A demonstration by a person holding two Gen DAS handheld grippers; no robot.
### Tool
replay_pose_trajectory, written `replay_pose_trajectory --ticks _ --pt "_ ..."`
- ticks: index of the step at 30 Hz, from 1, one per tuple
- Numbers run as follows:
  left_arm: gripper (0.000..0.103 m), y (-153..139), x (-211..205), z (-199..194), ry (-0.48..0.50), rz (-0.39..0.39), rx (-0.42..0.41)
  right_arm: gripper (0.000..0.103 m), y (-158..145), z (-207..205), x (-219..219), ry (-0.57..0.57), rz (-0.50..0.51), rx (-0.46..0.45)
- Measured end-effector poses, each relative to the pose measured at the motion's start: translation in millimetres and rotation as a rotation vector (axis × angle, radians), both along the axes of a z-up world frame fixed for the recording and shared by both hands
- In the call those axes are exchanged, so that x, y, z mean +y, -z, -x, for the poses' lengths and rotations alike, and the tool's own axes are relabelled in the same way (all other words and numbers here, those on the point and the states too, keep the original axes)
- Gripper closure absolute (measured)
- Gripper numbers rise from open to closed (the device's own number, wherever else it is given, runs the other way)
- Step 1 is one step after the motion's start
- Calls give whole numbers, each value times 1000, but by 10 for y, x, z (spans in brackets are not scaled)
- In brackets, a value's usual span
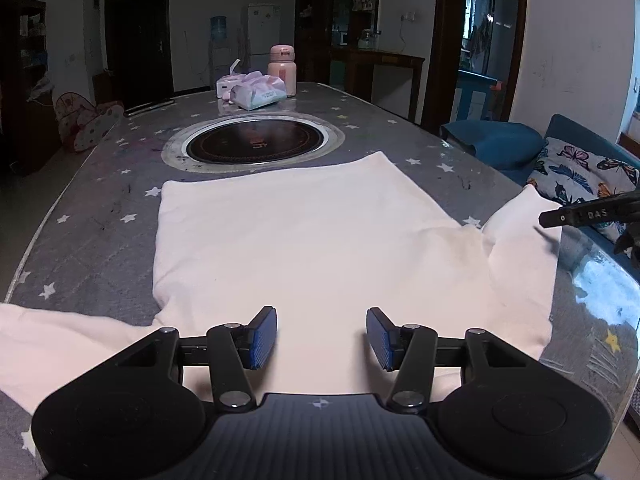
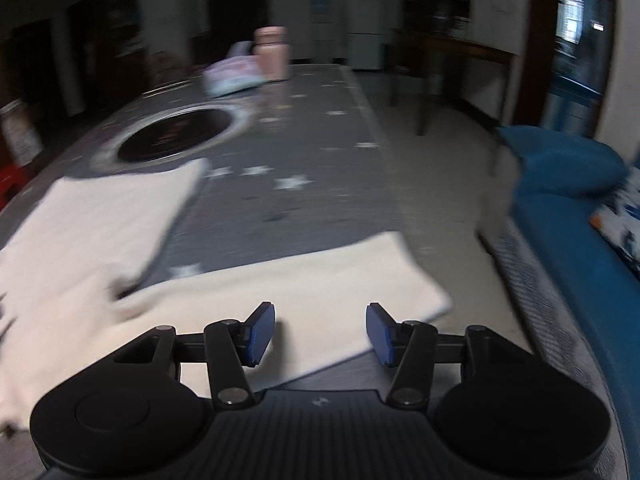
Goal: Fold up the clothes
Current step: 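Move the right gripper to the other sweatshirt side and grasp its edge, then lift and fold the held side over the back, then open the right gripper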
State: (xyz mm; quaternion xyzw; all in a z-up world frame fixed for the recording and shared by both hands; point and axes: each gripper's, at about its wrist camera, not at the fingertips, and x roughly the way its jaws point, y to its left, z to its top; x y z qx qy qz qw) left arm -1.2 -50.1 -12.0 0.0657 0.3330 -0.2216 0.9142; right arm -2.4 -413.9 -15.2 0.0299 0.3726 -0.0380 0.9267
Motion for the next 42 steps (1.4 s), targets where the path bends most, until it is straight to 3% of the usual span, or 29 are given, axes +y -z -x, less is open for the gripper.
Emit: replay_pose_trajectory --ticks 5,9,14,16,25,28,36,42 --pt "47 31 -43 -19 10 -7 19 52 69 -27 -258 122 23 0" --pt "46 24 -85 -15 23 -3 20 53 157 -70 -360 150 11 15" --pt "46 -12 -169 -20 42 6 17 71 180 -72 -377 159 -16 -6" --pt "46 -28 -226 -29 52 9 15 94 178 -73 -398 164 -34 -15" --pt "47 -68 -661 -126 126 59 29 95 -116 220 -405 170 -44 -128" --pt "55 -44 -849 -188 157 81 51 95 -175 290 -424 174 -42 -140" --pt "61 96 -1299 -406 179 51 57 95 -199 452 -452 187 -55 -155" --pt "61 135 -1387 -444 173 37 53 95 -218 533 -471 189 -75 -163"
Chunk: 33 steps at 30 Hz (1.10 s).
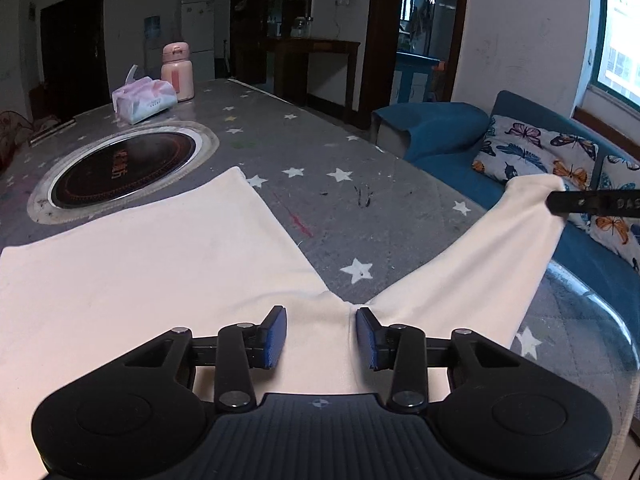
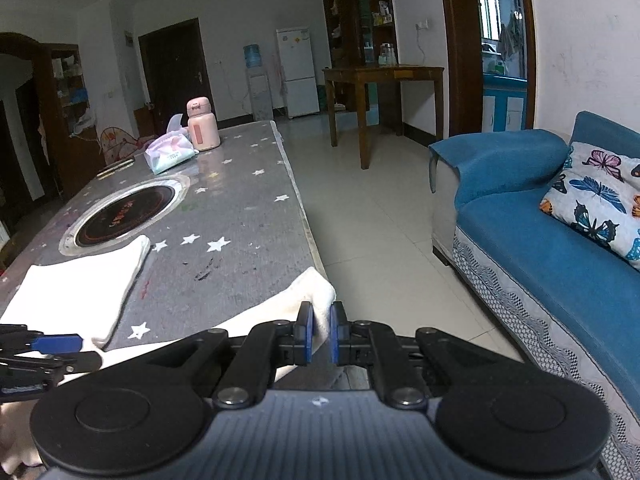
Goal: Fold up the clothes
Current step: 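Lift and fold the held side over the back, then open the right gripper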
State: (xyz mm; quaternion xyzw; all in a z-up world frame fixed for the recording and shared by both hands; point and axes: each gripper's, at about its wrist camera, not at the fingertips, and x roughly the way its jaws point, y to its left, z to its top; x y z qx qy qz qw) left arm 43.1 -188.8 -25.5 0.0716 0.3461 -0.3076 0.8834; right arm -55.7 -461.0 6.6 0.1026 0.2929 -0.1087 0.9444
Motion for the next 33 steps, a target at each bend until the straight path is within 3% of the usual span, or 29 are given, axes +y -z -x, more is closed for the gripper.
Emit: replay_pose_trajectory --ticks 9,18,25,33 --pt "59 -300 495 82 -57 61 -38 96 -413 140 210 -114 -40 -80" --pt "55 -355 1309 213 -221 79 -63 96 -856 -51 882 -411 -80 -107" --pt "54 -279 1751 334 -319 95 -47 96 -931 -321 1634 -646 -77 -59" --pt "54 -243 2061 431 -384 121 -33 96 -700 -570 2393 -825 -68 34"
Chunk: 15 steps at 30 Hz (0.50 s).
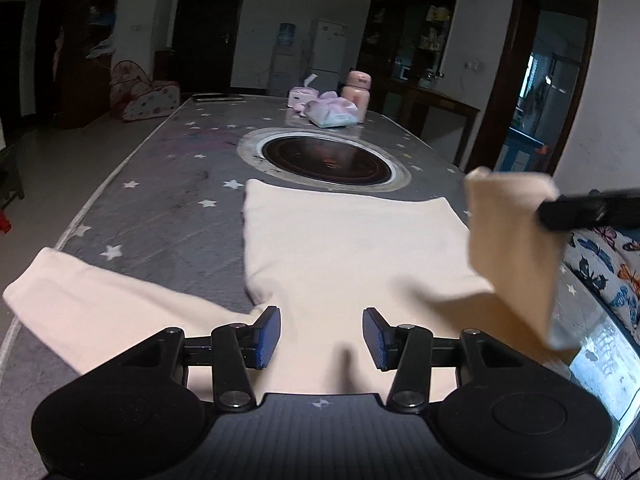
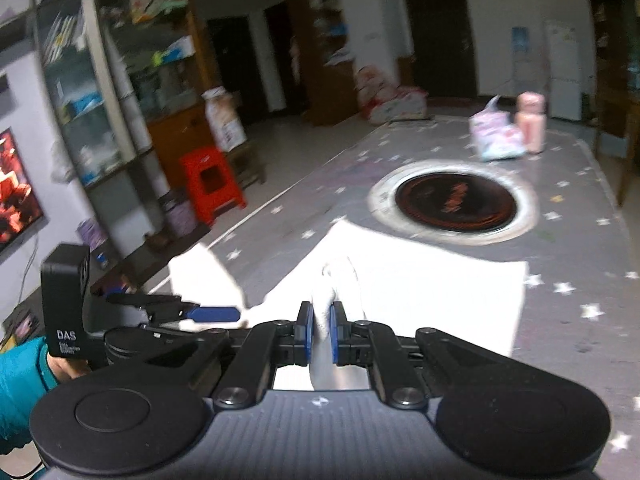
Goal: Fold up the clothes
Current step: 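Lift and fold the held side over the back, then open the right gripper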
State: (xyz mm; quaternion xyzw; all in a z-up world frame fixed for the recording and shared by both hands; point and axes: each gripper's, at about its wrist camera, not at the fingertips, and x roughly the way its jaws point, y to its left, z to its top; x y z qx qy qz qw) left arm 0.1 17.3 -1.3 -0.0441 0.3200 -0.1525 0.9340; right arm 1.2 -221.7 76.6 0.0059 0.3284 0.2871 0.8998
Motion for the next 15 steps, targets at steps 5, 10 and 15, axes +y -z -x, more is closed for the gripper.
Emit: replay_pose_trajectory --ticks 5,10,15 --pt "53 13 68 19 -17 10 0 95 178 -96 290 -59 14 52" --pt "52 26 92 25 -25 14 1 84 247 -72 384 -83 29 63" --pt "53 -14 51 74 8 18 -13 82 215 -45 196 -34 61 46"
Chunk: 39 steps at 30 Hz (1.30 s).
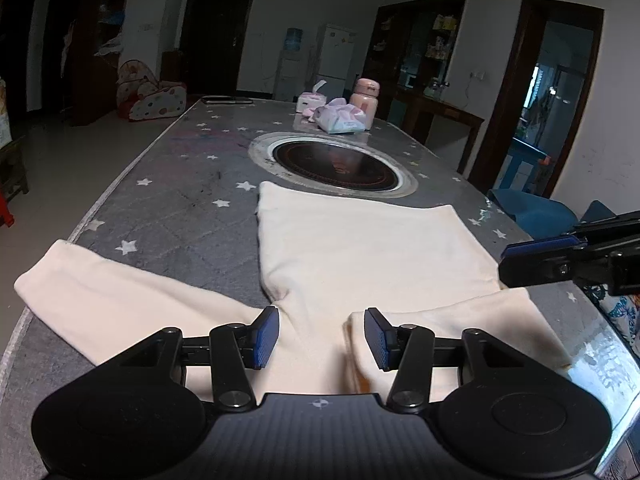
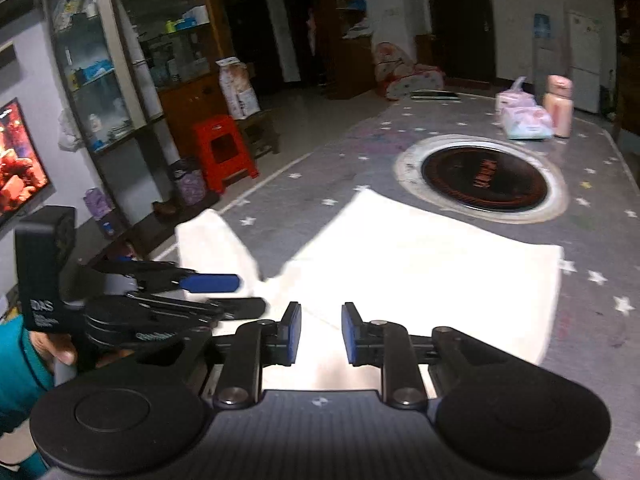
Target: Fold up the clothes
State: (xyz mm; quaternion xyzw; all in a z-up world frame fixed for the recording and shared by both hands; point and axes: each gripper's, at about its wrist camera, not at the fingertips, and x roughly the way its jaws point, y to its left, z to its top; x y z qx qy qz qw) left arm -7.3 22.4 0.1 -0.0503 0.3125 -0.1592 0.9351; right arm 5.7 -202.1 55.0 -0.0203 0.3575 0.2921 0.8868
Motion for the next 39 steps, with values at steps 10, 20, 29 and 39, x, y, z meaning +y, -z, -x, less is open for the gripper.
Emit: replay_pose_trajectory --ticks 10,20,29,39 --pt "54 93 -209 177 99 -68 11 72 275 286 -707 179 104 58" --pt "91 217 -335 179 118 -112 42 59 452 414 -953 242 120 73" --pt "98 -115 -328 198 92 -115 -68 47 506 471 -846 195 136 59" --pt "98 58 -289 193 102 -160 16 47 571 483 -905 196 155 73"
